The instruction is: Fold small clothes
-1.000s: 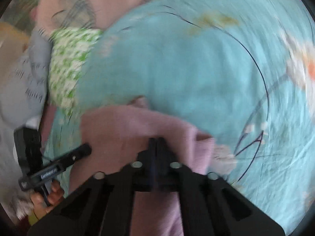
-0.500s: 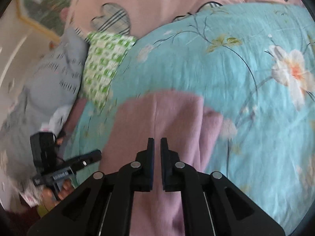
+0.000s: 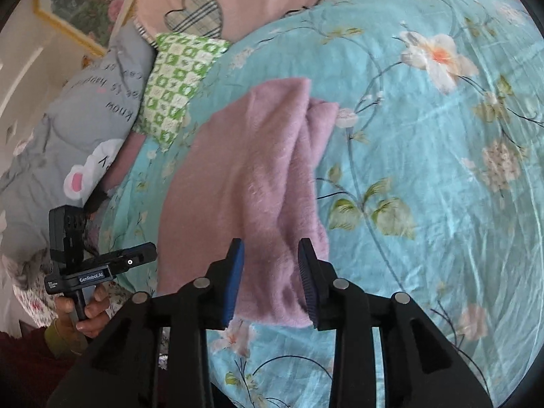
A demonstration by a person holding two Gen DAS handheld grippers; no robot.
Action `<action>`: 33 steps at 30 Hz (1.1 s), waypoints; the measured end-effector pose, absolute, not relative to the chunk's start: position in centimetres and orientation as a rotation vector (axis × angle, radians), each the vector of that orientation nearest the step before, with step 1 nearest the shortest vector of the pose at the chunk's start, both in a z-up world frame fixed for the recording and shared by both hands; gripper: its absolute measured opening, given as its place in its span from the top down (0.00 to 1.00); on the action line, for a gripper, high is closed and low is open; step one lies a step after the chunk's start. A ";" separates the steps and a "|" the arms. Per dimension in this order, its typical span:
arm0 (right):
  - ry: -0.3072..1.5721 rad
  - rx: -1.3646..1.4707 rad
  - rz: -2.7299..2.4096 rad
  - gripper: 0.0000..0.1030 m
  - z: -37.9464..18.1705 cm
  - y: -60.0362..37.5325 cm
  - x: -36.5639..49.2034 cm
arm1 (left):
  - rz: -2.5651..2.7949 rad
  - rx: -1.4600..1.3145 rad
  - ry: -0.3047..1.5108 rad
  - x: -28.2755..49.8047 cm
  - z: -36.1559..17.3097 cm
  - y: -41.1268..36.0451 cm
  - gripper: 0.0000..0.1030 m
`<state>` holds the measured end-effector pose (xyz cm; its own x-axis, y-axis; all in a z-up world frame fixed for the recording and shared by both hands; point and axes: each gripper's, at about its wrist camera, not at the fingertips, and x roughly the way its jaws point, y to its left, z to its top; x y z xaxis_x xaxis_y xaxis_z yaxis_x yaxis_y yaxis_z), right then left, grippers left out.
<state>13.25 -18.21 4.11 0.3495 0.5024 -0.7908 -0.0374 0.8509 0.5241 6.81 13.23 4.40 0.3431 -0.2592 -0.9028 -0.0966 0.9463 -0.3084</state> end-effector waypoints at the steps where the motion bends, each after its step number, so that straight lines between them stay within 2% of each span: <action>1: 1.188 0.424 0.382 0.67 3.6 -17.6 13.3 | -0.096 -0.334 1.220 6.5 4.3 13.1 0.57; 3: 1.234 0.345 0.368 0.67 2.5 -16.9 13.5 | -0.067 -0.333 1.223 5.9 3.6 12.7 0.57; 6: 1.253 0.387 0.396 0.91 1.9 -17.0 13.3 | -0.035 -0.305 1.259 5.7 2.3 12.1 0.59; 7: 1.236 0.405 0.414 0.93 2.4 -17.2 13.1 | -0.038 -0.310 1.267 5.6 2.0 12.1 0.67; 10: 1.150 0.431 0.470 0.94 4.7 -17.7 12.0 | -0.044 -0.293 1.279 5.6 1.8 11.6 0.69; 12: 1.171 0.404 0.454 0.94 4.1 -17.9 11.6 | -0.043 -0.263 1.289 5.7 1.4 11.2 0.69; 15: 1.250 0.341 0.360 0.95 -0.3 -18.6 11.1 | -0.053 -0.262 1.294 5.8 0.9 10.8 0.69; 17: 1.265 0.391 0.318 0.95 -2.7 -19.5 10.7 | -0.053 -0.245 1.297 5.9 0.5 10.5 0.63; 21: 1.259 0.445 0.300 0.94 -3.0 -20.1 10.5 | -0.044 -0.249 1.307 5.7 0.3 10.3 0.63; 24: 1.281 0.447 0.278 0.67 -1.6 -20.9 10.4 | -0.037 -0.260 1.303 5.1 1.4 11.0 0.62; 33: 1.107 0.391 0.436 0.68 5.1 -16.8 12.7 | -0.116 -0.328 1.117 6.6 7.4 12.8 0.66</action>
<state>12.68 -16.82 5.06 0.3801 0.5207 -0.7645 -0.1412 0.8495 0.5084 6.61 12.79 7.41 0.4377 -0.2547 -0.8623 -0.0721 0.9460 -0.3161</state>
